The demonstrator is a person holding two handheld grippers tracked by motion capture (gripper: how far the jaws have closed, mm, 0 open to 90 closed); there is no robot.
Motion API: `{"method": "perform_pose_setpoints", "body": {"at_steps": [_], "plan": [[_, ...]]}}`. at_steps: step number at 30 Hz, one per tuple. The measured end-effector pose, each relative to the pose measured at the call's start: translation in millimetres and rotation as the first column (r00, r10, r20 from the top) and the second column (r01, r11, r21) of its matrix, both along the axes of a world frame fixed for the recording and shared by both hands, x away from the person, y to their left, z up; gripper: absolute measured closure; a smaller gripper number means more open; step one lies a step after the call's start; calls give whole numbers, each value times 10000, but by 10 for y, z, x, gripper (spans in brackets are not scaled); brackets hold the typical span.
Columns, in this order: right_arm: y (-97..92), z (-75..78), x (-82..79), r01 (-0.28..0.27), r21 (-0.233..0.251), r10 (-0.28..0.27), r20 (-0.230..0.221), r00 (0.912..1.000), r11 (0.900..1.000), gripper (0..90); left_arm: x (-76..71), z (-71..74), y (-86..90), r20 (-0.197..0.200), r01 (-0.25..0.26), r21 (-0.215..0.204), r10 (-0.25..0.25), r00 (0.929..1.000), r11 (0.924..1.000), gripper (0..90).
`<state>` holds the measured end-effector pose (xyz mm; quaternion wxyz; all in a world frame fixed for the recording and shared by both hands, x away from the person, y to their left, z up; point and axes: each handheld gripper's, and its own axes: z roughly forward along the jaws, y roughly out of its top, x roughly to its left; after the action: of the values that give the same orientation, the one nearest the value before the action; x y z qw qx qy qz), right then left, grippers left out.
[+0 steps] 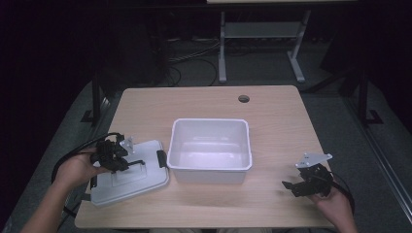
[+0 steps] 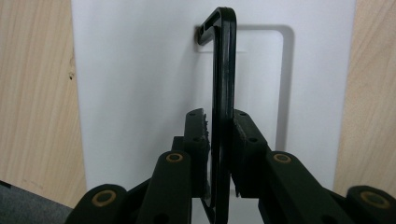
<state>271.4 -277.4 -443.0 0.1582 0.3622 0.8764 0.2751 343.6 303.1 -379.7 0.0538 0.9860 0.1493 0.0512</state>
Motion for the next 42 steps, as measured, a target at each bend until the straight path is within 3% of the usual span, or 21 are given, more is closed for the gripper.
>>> {"method": "perform_pose_setpoints", "body": {"at_steps": [9, 42], "plan": [[13, -8, 4, -106, -72, 106, -9, 9999, 9999, 192, 28, 19, -36, -35, 179, 291, -178, 9998, 9994, 800], [26, -28, 3, -135, -44, 135, -83, 9999, 9999, 191, 85, 33, -68, -30, 222, 461, -221, 9998, 9987, 845]]}}
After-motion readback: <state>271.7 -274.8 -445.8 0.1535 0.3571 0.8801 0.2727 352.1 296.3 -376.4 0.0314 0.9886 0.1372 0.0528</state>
